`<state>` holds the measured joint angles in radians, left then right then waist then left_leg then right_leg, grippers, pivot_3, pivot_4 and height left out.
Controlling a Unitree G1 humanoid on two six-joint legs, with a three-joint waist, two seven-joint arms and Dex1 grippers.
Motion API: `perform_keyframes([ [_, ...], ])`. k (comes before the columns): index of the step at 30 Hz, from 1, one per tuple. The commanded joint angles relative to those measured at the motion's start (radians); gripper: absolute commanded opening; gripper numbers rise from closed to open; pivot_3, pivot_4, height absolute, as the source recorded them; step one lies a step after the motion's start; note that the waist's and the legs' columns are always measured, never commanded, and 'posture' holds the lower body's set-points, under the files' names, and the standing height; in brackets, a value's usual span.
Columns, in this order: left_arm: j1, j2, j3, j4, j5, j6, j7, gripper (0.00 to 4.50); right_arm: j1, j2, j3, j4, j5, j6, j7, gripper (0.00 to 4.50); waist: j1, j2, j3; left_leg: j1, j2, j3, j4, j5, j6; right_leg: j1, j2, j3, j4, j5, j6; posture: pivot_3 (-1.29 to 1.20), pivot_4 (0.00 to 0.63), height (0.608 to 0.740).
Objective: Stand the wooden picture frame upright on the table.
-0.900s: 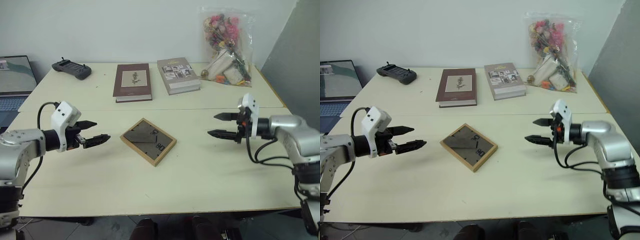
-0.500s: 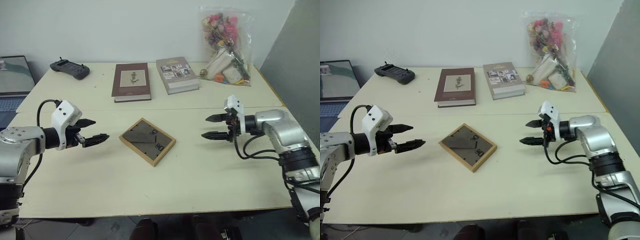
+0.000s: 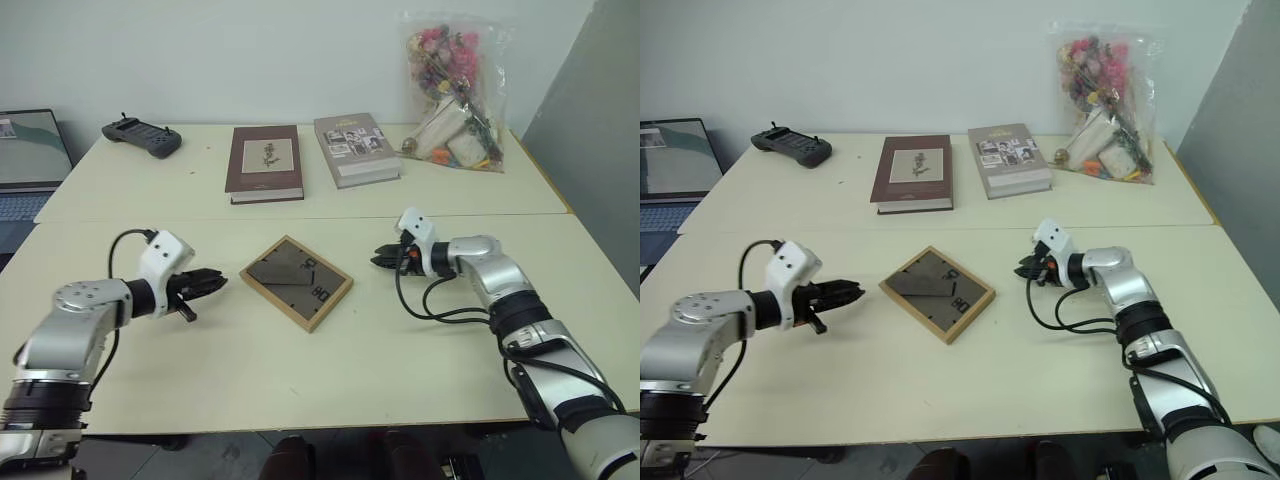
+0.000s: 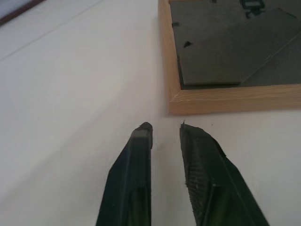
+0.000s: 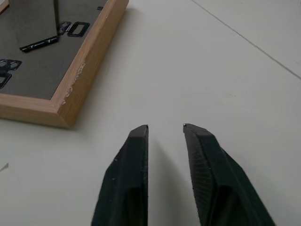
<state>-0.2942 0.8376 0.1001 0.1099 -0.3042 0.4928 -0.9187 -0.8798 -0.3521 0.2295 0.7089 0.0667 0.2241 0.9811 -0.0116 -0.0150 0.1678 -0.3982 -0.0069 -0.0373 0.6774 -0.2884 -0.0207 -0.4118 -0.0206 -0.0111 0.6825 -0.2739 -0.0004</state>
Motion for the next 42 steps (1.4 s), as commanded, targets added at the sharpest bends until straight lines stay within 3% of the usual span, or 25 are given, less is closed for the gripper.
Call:
perform_keyframes([
  [1,-0.014,-0.018,-0.006,-0.019,0.017,-0.018,0.02,0.09,-0.053,0.043,-0.003,0.046,-0.03,-0.055,-0.038,0.13,-0.003,0.0,0.0,0.0,0.0,0.0,0.0,0.0,0.0,0.0,0.0,0.0,0.0,0.0,0.0,0.0,0.15,0.74],
  [5,-0.016,-0.054,-0.047,-0.043,0.025,-0.004,0.022,0.02,-0.085,0.119,-0.001,0.12,-0.053,-0.087,-0.078,0.04,-0.007,0.0,0.0,0.0,0.0,0.0,0.0,0.0,0.0,0.0,0.0,0.0,0.0,0.0,0.0,0.0,0.15,0.74],
  [11,-0.047,-0.111,-0.148,-0.097,0.051,0.012,0.009,0.02,-0.068,0.16,0.011,0.094,-0.049,-0.077,-0.003,0.04,-0.006,0.0,0.0,0.0,0.0,-0.001,0.0,0.0,0.0,0.0,0.0,0.0,0.0,0.0,0.0,0.0,0.15,0.74],
  [24,-0.109,-0.141,-0.289,-0.212,0.067,0.056,-0.076,0.02,0.089,0.03,0.054,-0.254,-0.036,0.066,0.142,0.04,-0.007,0.0,0.0,0.0,-0.001,-0.001,0.0,0.0,0.0,0.001,0.0,0.0,0.0,0.0,0.0,0.0,0.15,0.74],
  [33,-0.075,-0.033,-0.391,-0.258,0.105,0.073,-0.21,0.02,0.233,-0.142,0.064,-0.635,0.043,0.264,0.256,0.04,-0.014,0.0,0.0,0.0,0.0,-0.002,0.0,0.0,0.0,0.001,0.001,0.0,0.0,0.0,0.0,0.0,0.15,0.74],
  [42,0.006,0.145,-0.285,-0.17,0.112,0.001,-0.266,0.02,0.21,-0.119,0.037,-0.557,0.005,0.241,0.093,0.04,-0.023,0.0,-0.001,0.003,0.0,-0.003,0.0,0.0,0.0,0.002,0.002,0.002,0.0,0.0,0.0,0.0,0.15,0.74],
])
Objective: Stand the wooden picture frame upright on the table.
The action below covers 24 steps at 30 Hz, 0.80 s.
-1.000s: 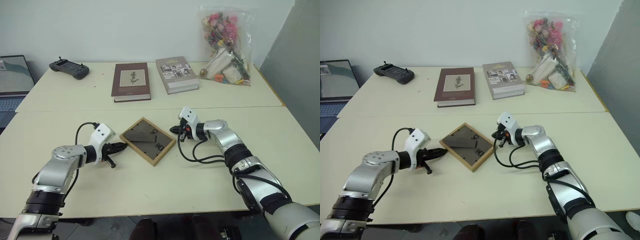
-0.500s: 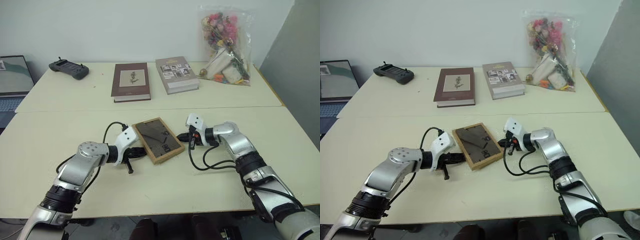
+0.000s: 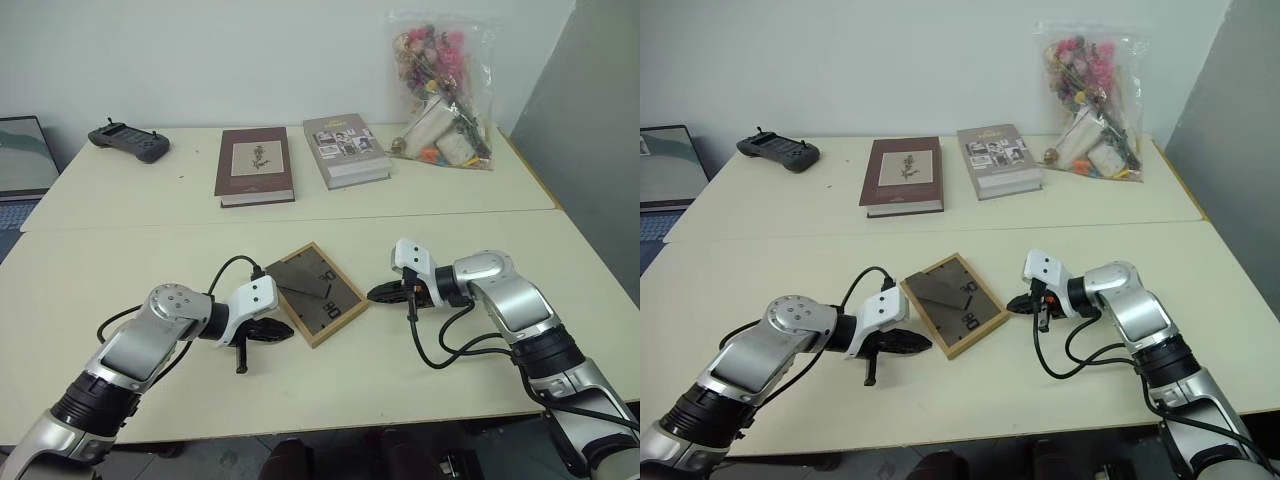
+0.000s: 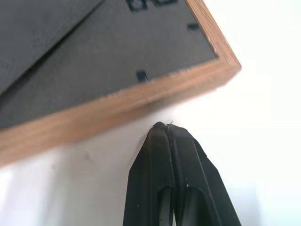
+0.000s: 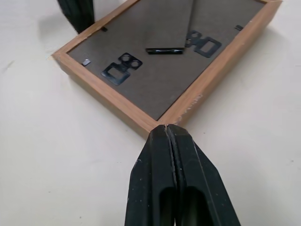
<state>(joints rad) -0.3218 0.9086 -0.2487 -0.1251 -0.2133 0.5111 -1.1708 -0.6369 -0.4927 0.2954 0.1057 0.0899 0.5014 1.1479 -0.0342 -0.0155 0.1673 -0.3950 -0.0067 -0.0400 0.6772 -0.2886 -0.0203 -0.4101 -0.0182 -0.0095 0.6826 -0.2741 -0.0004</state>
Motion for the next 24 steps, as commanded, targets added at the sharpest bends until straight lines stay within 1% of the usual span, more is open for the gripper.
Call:
perform_keyframes([
  [1,0.027,0.076,0.081,0.083,0.019,-0.021,-0.001,0.02,-0.05,0.039,-0.029,0.086,-0.025,-0.051,-0.102,0.04,-0.001,0.0,0.0,0.0,0.0,0.0,-0.001,0.0,0.0,0.0,0.0,0.0,0.0,0.0,0.0,0.0,0.15,0.74],
  [3,-0.021,0.037,0.108,0.136,0.026,-0.029,0.058,0.02,-0.094,0.082,-0.018,0.186,-0.049,-0.099,-0.154,0.04,0.001,0.001,0.0,0.001,0.0,0.0,-0.001,0.0,0.0,0.0,0.0,0.0,0.0,0.0,0.0,0.0,0.15,0.74],
  [5,-0.065,-0.005,0.113,0.178,0.046,-0.046,0.109,0.02,-0.125,0.114,-0.008,0.258,-0.062,-0.133,-0.172,0.04,0.004,0.0,0.0,0.001,0.0,0.0,-0.001,0.0,0.0,0.0,0.0,-0.001,0.001,0.0,0.0,0.0,0.15,0.74],
  [7,-0.117,-0.051,0.1,0.217,0.072,-0.058,0.155,0.02,-0.148,0.139,0.012,0.318,-0.074,-0.164,-0.16,0.04,0.01,0.0,0.0,0.0,-0.001,0.0,0.0,0.0,0.0,0.0,0.0,-0.002,0.001,0.0,0.0,0.0,0.15,0.74],
  [9,-0.147,-0.081,0.089,0.237,0.085,-0.059,0.168,0.02,-0.16,0.153,0.023,0.347,-0.078,-0.178,-0.138,0.04,0.015,-0.001,-0.001,-0.002,-0.001,0.0,0.001,0.0,0.0,0.0,-0.001,-0.003,0.0,0.0,0.0,0.0,0.15,0.74],
  [14,-0.175,-0.15,0.049,0.192,0.086,-0.033,0.147,0.02,-0.133,0.111,0.056,0.239,-0.031,-0.136,0.013,0.04,0.015,-0.001,-0.001,-0.004,-0.002,0.002,0.002,0.0,-0.001,-0.001,-0.003,-0.001,-0.002,0.0,0.0,0.0,0.15,0.74],
  [16,-0.178,-0.168,0.025,0.17,0.084,-0.027,0.124,0.02,-0.119,0.09,0.057,0.197,-0.021,-0.117,0.046,0.04,0.011,-0.001,-0.001,-0.004,-0.001,0.002,0.002,0.0,-0.001,-0.001,-0.003,-0.001,-0.002,0.0,0.0,0.0,0.15,0.74],
  [21,-0.189,-0.197,-0.019,0.126,0.082,0.005,0.089,0.02,-0.1,0.058,0.047,0.152,-0.01,-0.083,0.07,0.04,0.008,-0.001,-0.001,-0.003,-0.001,0.001,0.002,0.0,0.0,-0.001,-0.002,-0.002,0.0,0.0,0.0,0.0,0.15,0.74],
  [24,-0.179,-0.185,-0.035,0.107,0.089,0.004,0.061,0.02,-0.099,0.038,0.036,0.168,-0.026,-0.09,0.051,0.04,0.009,-0.001,-0.001,-0.003,-0.001,0.001,0.002,0.0,0.0,0.0,-0.002,-0.002,0.0,0.0,0.0,0.0,0.15,0.74],
])
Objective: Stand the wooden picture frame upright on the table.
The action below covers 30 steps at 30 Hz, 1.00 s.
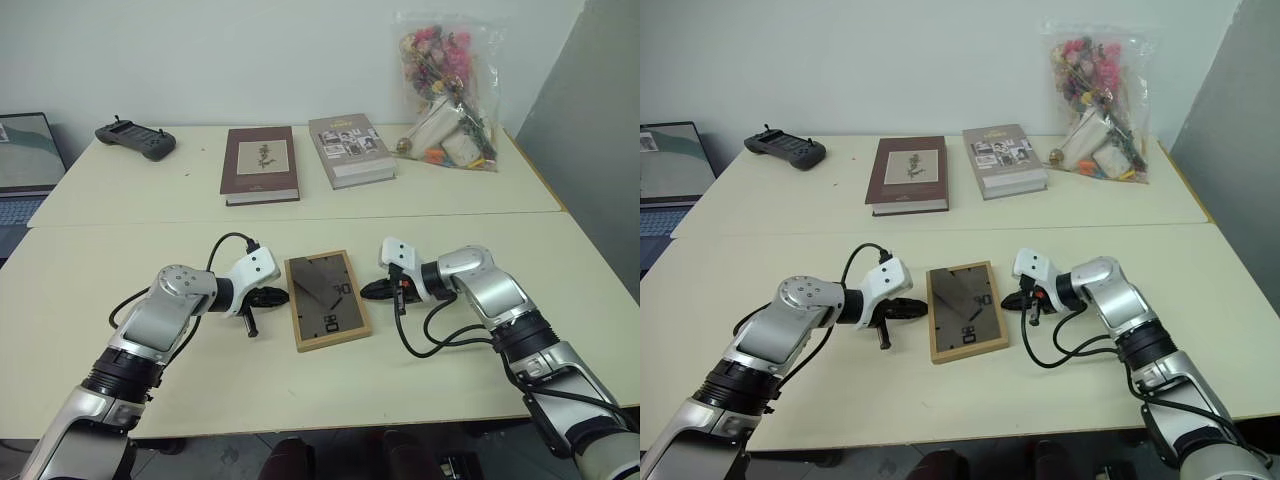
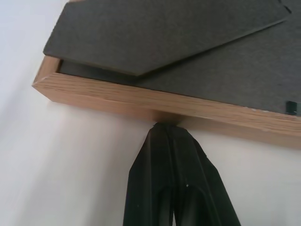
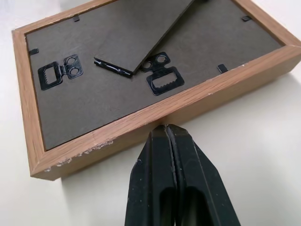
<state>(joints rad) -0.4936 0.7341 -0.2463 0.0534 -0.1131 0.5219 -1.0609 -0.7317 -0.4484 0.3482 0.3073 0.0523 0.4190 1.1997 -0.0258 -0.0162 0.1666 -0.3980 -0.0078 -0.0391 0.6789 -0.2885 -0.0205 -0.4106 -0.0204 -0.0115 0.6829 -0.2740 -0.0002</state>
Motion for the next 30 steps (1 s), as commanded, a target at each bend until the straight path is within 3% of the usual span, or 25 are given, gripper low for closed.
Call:
perform_keyframes([
  [1,-0.003,-0.006,-0.04,-0.077,-0.009,-0.009,-0.054,0.02,-0.004,-0.015,-0.021,-0.027,0.007,-0.011,-0.008,0.04,0.001,0.0,0.0,0.0,0.0,0.0,0.0,0.0,0.0,0.0,0.0,0.0,0.0,0.0,0.0,0.0,0.15,0.74],
  [9,0.011,-0.026,-0.04,-0.046,0.028,-0.069,-0.025,0.02,0.022,-0.049,-0.041,-0.03,0.0,-0.006,-0.051,0.04,0.005,0.0,0.0,0.0,0.0,0.0,0.0,0.0,0.0,0.0,0.0,0.0,-0.001,0.0,0.0,0.0,0.15,0.74],
  [13,0.088,0.069,0.052,-0.041,-0.044,-0.016,-0.095,0.02,0.031,-0.04,-0.044,-0.005,-0.011,-0.027,-0.103,0.04,-0.001,0.0,0.0,0.0,0.0,0.0,0.0,0.0,0.0,0.0,0.0,0.0,0.0,0.0,0.0,0.0,0.15,0.74],
  [16,0.115,0.097,0.167,-0.052,-0.216,0.215,-0.144,0.46,0.037,-0.038,-0.041,-0.007,-0.006,-0.027,-0.111,0.0,-0.011,0.0,0.0,0.001,0.001,0.0,0.0,0.0,0.0,0.0,0.001,0.001,0.0,0.0,0.0,0.0,0.15,0.74],
  [19,0.06,0.059,0.345,-0.013,-0.486,0.666,-0.153,1.13,0.039,-0.032,-0.045,-0.021,0.01,-0.021,-0.103,0.0,-0.009,0.0,0.0,0.001,0.001,-0.001,-0.001,0.0,0.0,0.0,0.002,0.0,0.0,0.0,-0.001,0.0,0.15,0.74],
  [21,0.014,0.023,0.427,0.043,-0.578,0.875,-0.134,1.46,0.034,-0.027,-0.042,-0.018,0.01,-0.022,-0.102,0.0,-0.004,0.0,0.0,0.001,0.001,-0.001,0.0,0.0,0.0,0.0,0.002,0.0,0.0,0.0,0.0,0.0,0.15,0.74],
  [25,-0.007,-0.03,0.49,0.067,-0.633,1.054,-0.056,2.25,0.021,-0.014,-0.033,0.002,0.001,-0.029,-0.104,0.0,-0.003,-0.001,0.0,0.0,0.0,-0.002,0.001,0.0,0.0,0.002,0.0,-0.003,0.0,-0.001,0.0,0.0,0.15,0.74],
  [30,0.066,-0.031,0.477,0.039,-0.734,1.093,0.017,3.26,0.017,-0.014,-0.031,-0.002,0.0,-0.022,-0.098,0.0,-0.007,-0.001,0.0,0.001,0.0,-0.003,0.001,0.002,-0.004,0.001,0.0,0.0,0.0,0.0,0.0,0.0,0.15,0.74],
])
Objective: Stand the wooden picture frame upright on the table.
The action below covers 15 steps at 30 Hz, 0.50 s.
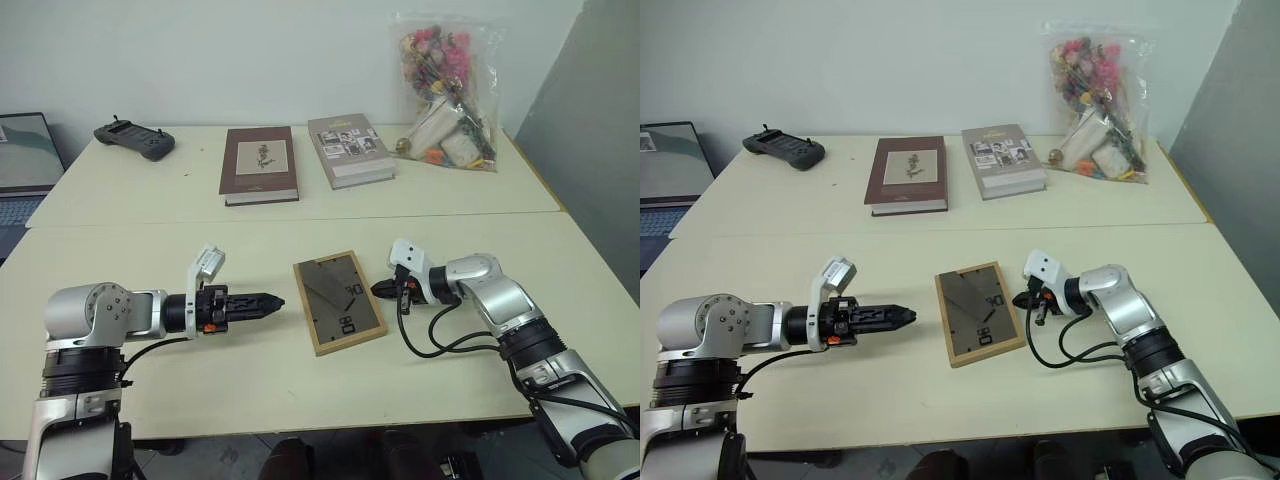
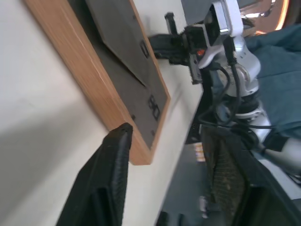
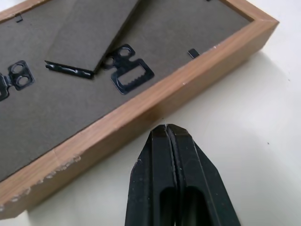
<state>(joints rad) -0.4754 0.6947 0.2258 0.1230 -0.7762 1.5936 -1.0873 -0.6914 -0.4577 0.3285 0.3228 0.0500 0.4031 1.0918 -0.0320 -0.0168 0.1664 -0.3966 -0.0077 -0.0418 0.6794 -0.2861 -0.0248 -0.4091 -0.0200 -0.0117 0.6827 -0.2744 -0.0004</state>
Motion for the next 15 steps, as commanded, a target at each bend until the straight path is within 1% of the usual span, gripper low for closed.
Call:
perform_keyframes([
  [1,0.068,0.003,-0.003,-0.042,-0.078,0.021,0.059,3.46,-0.022,-0.006,-0.01,-0.023,0.003,-0.003,0.011,0.0,-0.002,0.0,0.0,0.0,0.0,0.0,0.0,0.0,0.0,0.0,0.0,0.0,0.0,0.0,0.0,0.0,0.15,0.74],
  [4,0.102,-0.036,-0.004,-0.05,-0.094,0.021,0.111,4.01,-0.014,-0.005,-0.006,-0.047,0.007,0.015,0.015,0.0,-0.002,0.0,0.0,0.002,0.0,0.0,-0.001,0.0,0.0,0.0,0.0,0.002,0.0,0.0,0.0,0.0,0.15,0.74],
  [6,0.123,-0.077,-0.006,-0.057,-0.076,0.019,0.149,4.37,-0.006,0.003,0.001,-0.067,0.013,0.029,0.019,0.0,0.0,0.0,0.0,0.002,0.0,0.0,-0.001,0.0,0.0,0.0,0.0,0.002,0.0,0.0,0.0,0.0,0.15,0.74],
  [7,0.137,-0.099,-0.011,-0.049,-0.064,0.008,0.169,4.45,0.0,0.009,0.007,-0.08,0.016,0.038,0.021,0.0,0.0,0.0,0.0,0.002,0.0,0.0,-0.001,0.0,0.0,0.0,0.0,0.002,0.0,0.0,0.0,0.0,0.15,0.74],
  [10,0.169,-0.157,-0.038,-0.029,-0.025,-0.057,0.228,4.45,0.006,0.031,0.017,-0.117,0.024,0.072,0.014,0.0,0.003,0.0,-0.001,0.002,0.0,0.0,-0.001,0.0,0.0,0.0,0.0,0.001,0.0,0.0,0.0,0.0,0.15,0.74],
  [11,0.169,-0.177,-0.042,-0.018,-0.008,-0.075,0.255,4.45,0.006,0.037,0.018,-0.125,0.026,0.08,0.013,0.0,0.003,0.003,-0.003,0.002,0.0,0.0,-0.001,0.0,0.0,0.0,0.0,0.001,0.0,0.0,0.0,0.0,0.15,0.74],
  [13,0.148,-0.216,-0.027,0.022,-0.007,-0.06,0.288,4.45,0.005,0.053,0.018,-0.143,0.033,0.104,0.008,0.0,0.01,0.009,-0.007,0.004,-0.001,0.001,-0.001,0.0,0.0,0.003,-0.001,0.002,-0.001,0.0,0.0,0.0,0.15,0.74],
  [15,0.13,-0.24,-0.015,0.023,-0.028,-0.044,0.297,4.45,0.008,0.061,0.02,-0.159,0.032,0.117,0.006,0.0,0.022,0.011,-0.01,0.006,-0.002,0.001,-0.001,-0.002,0.004,0.005,-0.003,0.001,-0.001,0.0,0.0,0.0,0.15,0.74],
])
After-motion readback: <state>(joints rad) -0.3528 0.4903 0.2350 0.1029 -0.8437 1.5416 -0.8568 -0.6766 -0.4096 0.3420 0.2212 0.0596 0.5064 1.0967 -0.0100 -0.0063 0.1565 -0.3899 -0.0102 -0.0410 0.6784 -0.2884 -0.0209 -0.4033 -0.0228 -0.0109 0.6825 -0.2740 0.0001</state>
